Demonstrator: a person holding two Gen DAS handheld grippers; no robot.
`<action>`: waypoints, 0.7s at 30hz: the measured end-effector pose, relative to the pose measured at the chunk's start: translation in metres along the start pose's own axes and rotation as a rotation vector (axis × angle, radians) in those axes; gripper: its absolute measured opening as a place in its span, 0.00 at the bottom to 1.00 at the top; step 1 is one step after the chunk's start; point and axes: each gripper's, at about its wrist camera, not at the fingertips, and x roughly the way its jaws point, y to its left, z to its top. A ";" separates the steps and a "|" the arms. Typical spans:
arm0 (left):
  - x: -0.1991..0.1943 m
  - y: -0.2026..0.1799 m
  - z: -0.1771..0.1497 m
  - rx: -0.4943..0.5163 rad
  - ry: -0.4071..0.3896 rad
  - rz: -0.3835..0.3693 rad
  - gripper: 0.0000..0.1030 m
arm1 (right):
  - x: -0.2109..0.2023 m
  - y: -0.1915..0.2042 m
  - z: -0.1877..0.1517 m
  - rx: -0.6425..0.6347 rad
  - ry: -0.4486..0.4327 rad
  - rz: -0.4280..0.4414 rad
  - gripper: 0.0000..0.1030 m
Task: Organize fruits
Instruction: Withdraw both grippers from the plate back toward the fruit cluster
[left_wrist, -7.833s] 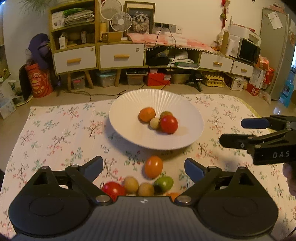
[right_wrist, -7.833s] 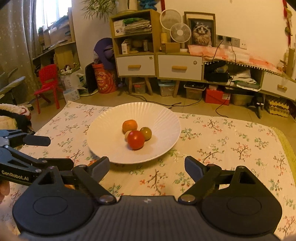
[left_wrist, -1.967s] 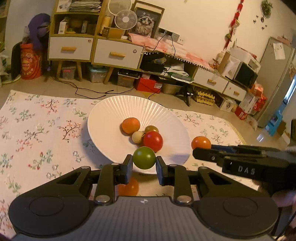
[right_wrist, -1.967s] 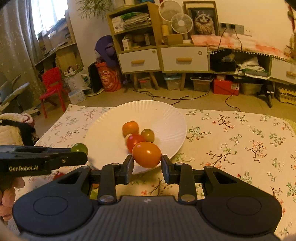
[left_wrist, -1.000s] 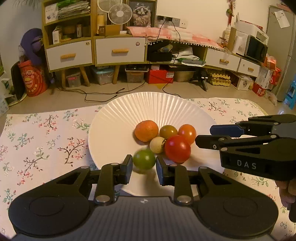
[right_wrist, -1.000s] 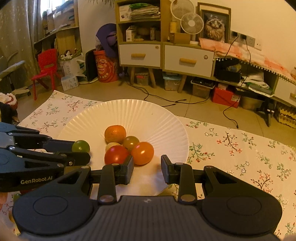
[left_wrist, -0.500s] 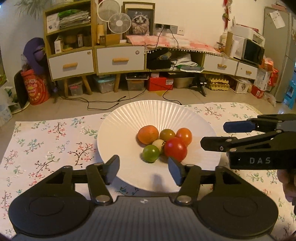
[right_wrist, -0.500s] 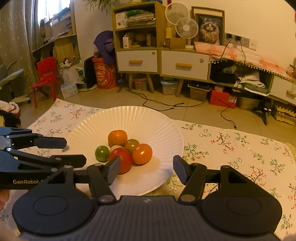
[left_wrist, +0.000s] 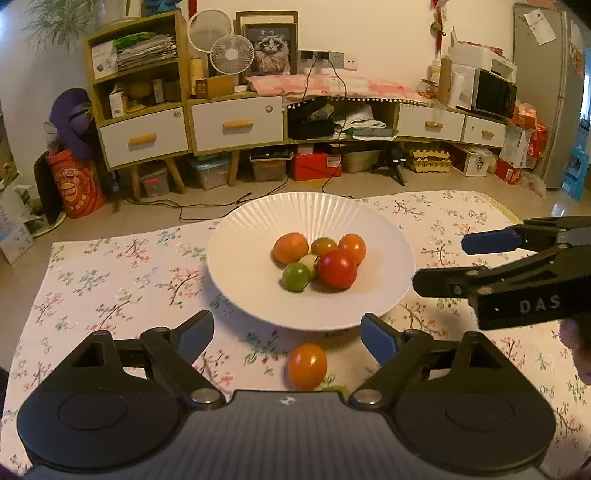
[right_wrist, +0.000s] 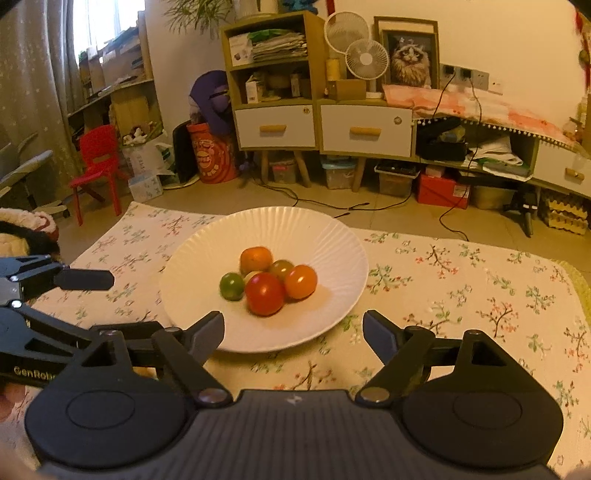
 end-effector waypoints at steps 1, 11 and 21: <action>-0.002 0.001 -0.002 -0.005 0.003 0.002 0.81 | -0.001 0.002 -0.001 -0.006 -0.001 0.001 0.79; -0.022 0.011 -0.026 -0.035 0.012 -0.005 0.86 | -0.013 0.019 -0.017 -0.025 -0.002 0.030 0.84; -0.043 0.026 -0.054 -0.066 -0.009 -0.015 0.88 | -0.021 0.032 -0.040 -0.009 0.025 0.078 0.87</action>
